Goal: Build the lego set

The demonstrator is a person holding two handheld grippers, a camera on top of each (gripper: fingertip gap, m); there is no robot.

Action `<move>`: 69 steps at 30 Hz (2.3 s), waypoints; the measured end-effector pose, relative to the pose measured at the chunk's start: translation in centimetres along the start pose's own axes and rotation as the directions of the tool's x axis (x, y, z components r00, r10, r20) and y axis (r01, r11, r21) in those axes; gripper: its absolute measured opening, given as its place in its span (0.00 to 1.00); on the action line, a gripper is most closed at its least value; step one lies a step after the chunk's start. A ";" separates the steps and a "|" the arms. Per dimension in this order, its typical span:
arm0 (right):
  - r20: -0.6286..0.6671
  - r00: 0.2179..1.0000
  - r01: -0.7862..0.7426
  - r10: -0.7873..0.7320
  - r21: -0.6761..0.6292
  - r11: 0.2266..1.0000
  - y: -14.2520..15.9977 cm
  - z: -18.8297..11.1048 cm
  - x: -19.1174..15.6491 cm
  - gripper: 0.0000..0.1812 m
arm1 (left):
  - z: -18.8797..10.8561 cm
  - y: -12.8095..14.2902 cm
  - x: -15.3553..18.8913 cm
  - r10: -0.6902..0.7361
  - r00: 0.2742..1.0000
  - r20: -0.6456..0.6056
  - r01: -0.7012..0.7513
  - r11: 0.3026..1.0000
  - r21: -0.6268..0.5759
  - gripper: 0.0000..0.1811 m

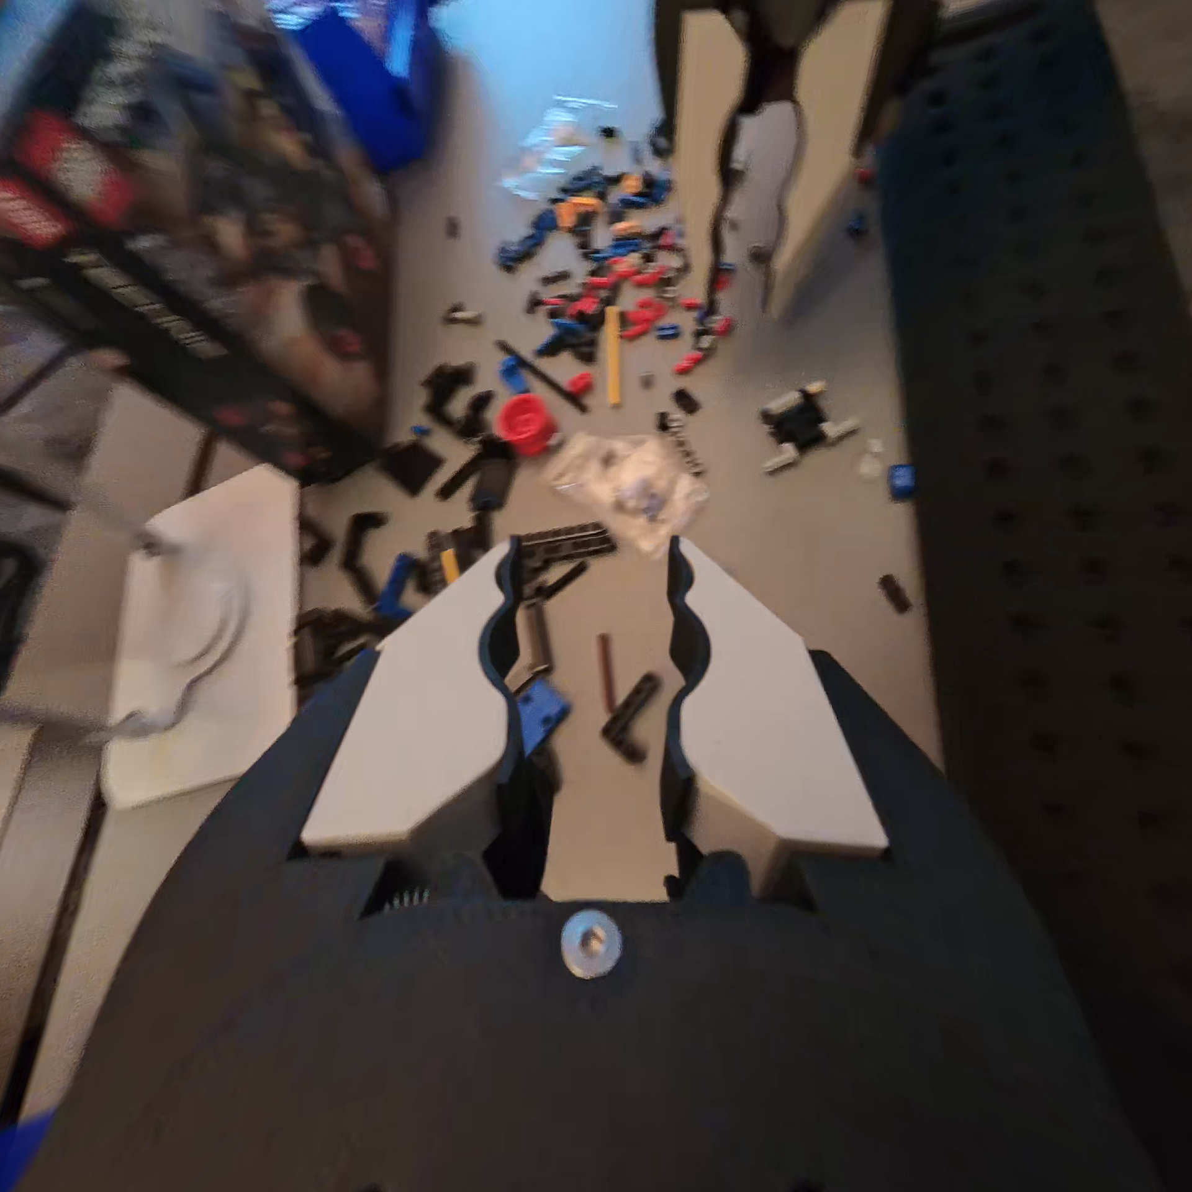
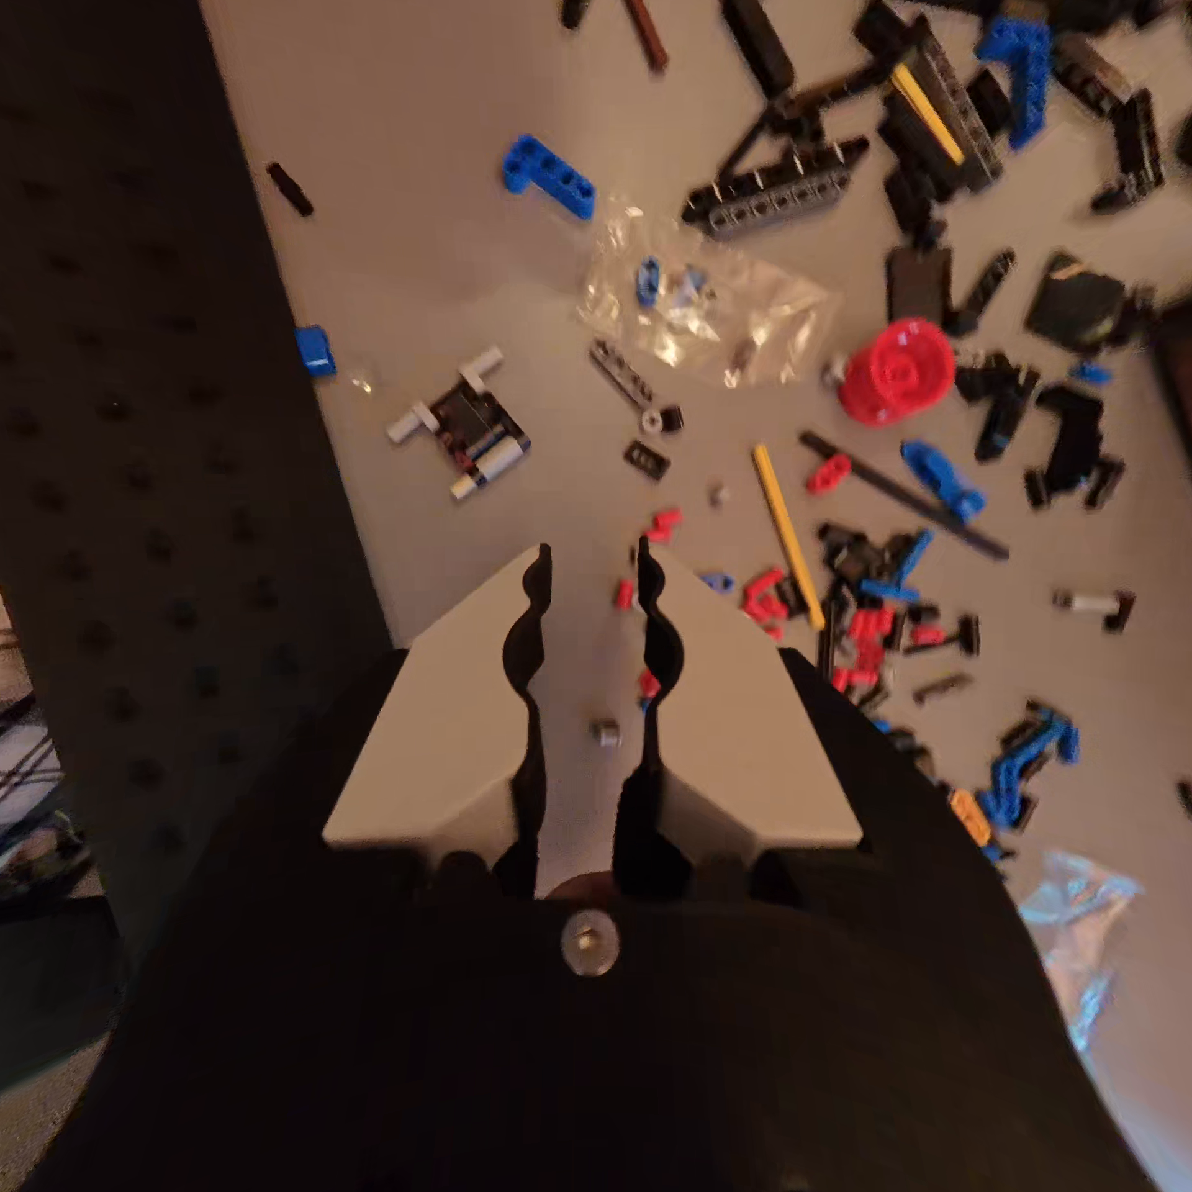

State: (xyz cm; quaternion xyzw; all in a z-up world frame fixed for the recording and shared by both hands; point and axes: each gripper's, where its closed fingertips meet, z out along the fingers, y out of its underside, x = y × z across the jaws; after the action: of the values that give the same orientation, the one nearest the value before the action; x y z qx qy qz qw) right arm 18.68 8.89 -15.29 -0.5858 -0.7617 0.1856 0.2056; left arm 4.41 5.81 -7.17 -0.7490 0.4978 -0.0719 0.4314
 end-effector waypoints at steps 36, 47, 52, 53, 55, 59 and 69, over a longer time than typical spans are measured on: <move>-0.181 0.972 -0.141 0.148 0.049 0.989 8.7 -4.4 8.1 0.05 | 9.1 2.5 9.7 0.003 0.969 -0.249 -0.038 0.990 -0.135 0.02; -0.156 0.968 -0.190 0.195 0.046 0.981 7.3 -1.1 9.0 0.03 | 8.9 2.9 9.4 -0.020 0.974 -0.224 -0.009 0.992 -0.130 0.07; -0.108 0.958 -0.260 0.265 0.059 0.964 7.1 -0.8 9.0 0.01 | 8.7 2.9 9.3 -0.022 0.974 -0.225 -0.007 0.992 -0.125 0.07; -0.107 0.955 -0.273 0.279 0.065 0.960 7.0 -0.8 9.0 0.01 | 8.7 2.9 9.4 -0.022 0.974 -0.227 -0.006 0.992 -0.124 0.07; -0.102 0.944 -0.308 0.314 0.066 0.949 7.1 -0.7 9.1 0.01 | 8.8 3.0 9.4 -0.022 0.973 -0.230 -0.008 0.992 -0.126 0.08; -0.109 0.939 -0.324 0.327 0.043 0.945 7.4 -0.4 8.9 0.04 | 8.8 3.0 9.5 -0.021 0.973 -0.232 -0.008 0.992 -0.126 0.08; -0.120 0.921 -0.367 0.370 0.046 0.929 6.8 -0.2 8.8 0.07 | 8.8 3.1 9.5 -0.017 0.972 -0.233 -0.014 0.991 -0.130 0.09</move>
State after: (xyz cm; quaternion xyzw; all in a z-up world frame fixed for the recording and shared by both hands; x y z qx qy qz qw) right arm 22.28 19.10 -17.86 -0.7268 -0.6212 0.1919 0.2215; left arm 11.74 2.78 -17.85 -0.7623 0.5482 -0.1268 0.3198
